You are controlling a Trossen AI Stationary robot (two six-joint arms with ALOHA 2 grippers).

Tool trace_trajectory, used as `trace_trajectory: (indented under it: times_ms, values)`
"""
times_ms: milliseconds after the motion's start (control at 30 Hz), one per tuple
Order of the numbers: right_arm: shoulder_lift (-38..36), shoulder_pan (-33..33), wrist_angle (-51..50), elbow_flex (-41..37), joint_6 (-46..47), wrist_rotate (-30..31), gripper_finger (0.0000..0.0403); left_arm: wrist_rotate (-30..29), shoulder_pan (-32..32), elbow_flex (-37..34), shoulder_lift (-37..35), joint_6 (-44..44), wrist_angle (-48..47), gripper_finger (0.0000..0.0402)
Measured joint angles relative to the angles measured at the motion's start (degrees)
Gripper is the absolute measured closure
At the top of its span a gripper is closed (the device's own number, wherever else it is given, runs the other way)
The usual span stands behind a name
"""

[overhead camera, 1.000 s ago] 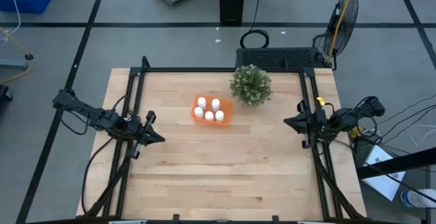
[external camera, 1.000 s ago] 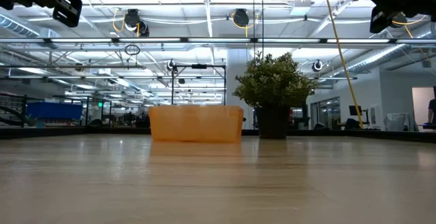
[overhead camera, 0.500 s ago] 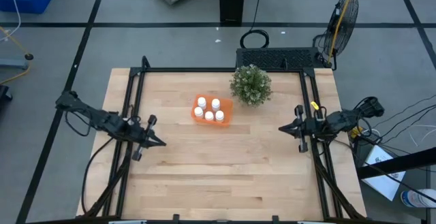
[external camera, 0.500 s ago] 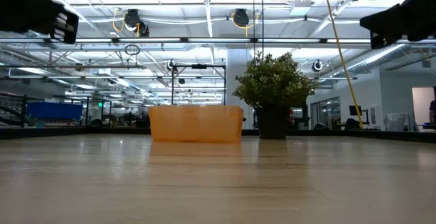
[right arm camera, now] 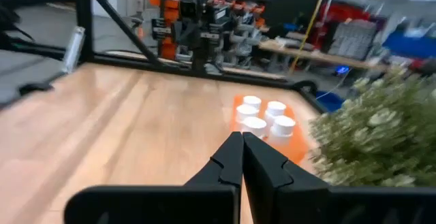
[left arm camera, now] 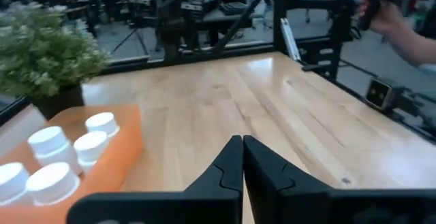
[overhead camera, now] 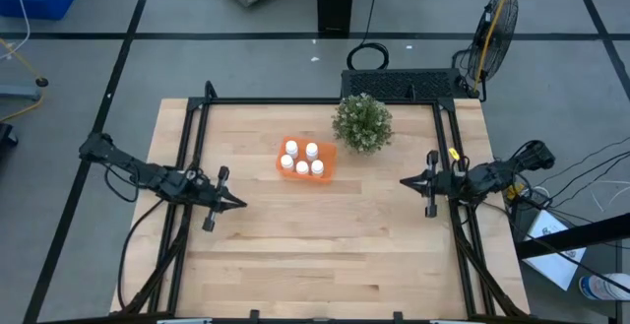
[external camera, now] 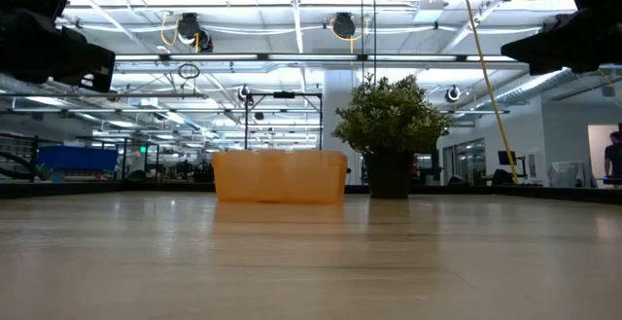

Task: Pick and place pill bottles into a basket
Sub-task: Return to Home Position

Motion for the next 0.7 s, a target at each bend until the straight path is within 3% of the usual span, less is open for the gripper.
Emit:
trace_trajectory:
  times_ms: [233, 700]
  values:
    - [0.0, 0.0, 3.9, -4.0, -2.0, 1.9, 0.0403, -0.3, 0.0, 0.0, 0.0, -5.6, 0.1, 0.0397]
    - [0.8, 0.0, 18.7, -4.8, -2.0, 2.0, 0.0403, -0.1, 0.0, 0.0, 0.0, -5.6, 0.1, 0.0337]
